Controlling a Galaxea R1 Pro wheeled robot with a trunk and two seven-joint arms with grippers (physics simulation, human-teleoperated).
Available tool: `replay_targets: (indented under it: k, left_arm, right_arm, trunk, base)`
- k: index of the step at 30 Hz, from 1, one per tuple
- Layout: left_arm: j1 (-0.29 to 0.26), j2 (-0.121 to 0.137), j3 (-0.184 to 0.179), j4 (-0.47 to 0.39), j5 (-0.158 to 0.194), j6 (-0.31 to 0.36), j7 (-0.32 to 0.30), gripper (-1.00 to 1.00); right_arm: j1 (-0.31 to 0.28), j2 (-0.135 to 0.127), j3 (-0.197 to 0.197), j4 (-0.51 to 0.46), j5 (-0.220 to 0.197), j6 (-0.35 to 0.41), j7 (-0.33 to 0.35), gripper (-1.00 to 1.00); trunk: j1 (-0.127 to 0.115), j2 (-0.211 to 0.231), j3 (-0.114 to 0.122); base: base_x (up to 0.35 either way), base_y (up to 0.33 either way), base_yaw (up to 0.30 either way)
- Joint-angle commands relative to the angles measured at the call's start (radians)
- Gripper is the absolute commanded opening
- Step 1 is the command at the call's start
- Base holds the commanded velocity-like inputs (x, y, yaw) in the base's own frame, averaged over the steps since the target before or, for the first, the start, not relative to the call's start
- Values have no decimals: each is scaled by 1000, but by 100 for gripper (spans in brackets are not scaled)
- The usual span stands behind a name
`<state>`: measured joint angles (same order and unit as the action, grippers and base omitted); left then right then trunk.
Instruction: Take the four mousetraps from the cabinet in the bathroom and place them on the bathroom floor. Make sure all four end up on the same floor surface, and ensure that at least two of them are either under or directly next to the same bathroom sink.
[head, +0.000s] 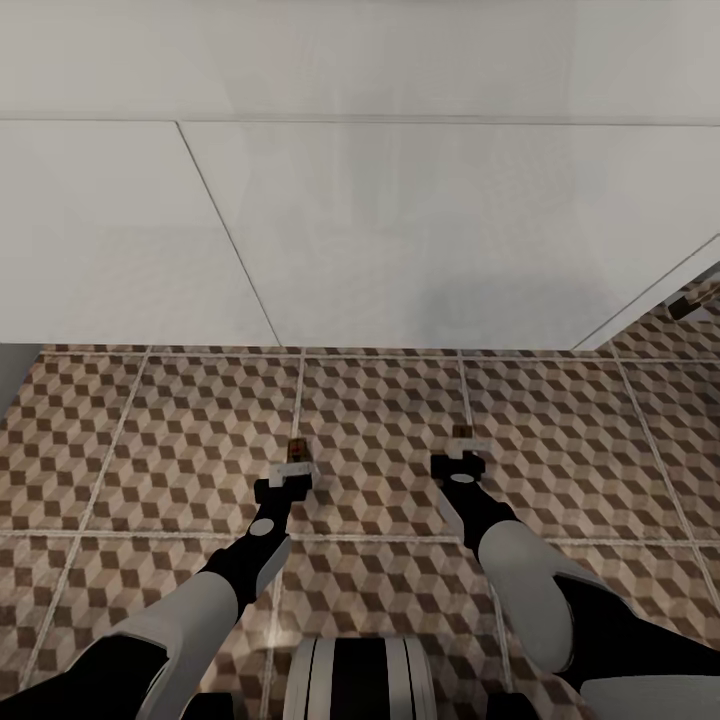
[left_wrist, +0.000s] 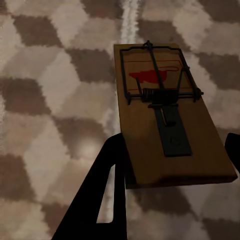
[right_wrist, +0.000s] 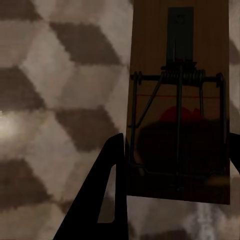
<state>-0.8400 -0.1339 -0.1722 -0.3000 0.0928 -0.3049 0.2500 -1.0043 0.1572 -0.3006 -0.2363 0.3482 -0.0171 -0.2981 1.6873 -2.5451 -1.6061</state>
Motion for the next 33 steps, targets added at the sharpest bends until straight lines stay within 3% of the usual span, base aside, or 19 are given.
replay_targets:
  k: [1, 15, 33]
  left_arm:
    - [-1, 0, -9, 1, 8, -3, 8, -100]
    - [-1, 0, -9, -1, 6, -5, 8, -100]
    - [-1, 1, -8, 1, 6, -6, 9, -100]
  right_arm:
    - [-1, 1, -8, 1, 8, -2, 0, -100]
    - [-1, 0, -7, 0, 9, -4, 6, -100]
    - [-1, -1, -5, 7, 8, -28, 7, -100]
  trunk:
    - [0, 0, -1]
    - [0, 0, -1]
    - [0, 0, -1]
  base:
    - [106, 0, 0]
    - [268, 0, 0]
    - [93, 0, 0]
